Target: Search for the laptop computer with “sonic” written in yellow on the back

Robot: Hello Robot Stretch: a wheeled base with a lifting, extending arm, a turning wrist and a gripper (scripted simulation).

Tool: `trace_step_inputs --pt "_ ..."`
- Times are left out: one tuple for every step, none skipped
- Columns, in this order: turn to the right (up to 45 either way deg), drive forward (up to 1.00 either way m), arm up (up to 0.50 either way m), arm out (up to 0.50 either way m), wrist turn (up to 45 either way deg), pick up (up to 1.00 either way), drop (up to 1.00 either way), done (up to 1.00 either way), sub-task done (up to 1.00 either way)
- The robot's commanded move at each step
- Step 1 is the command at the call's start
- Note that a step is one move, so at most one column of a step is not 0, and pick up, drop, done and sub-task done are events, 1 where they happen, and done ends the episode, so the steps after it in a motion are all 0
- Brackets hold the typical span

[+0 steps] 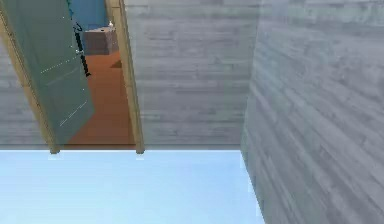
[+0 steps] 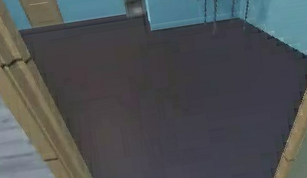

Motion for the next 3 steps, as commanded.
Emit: trace_step_inputs --pt "-33.0 0.00 0.00 0.00 0.0 0.00 0.00 0.00 0.00" --pt "0.0 1.00 0.00 0.00 0.0 0.00 0.00 0.00 0.00" --pt "-3.0 0.00 0.00 0.00 0.0 0.00 0.00 0.00 0.00"
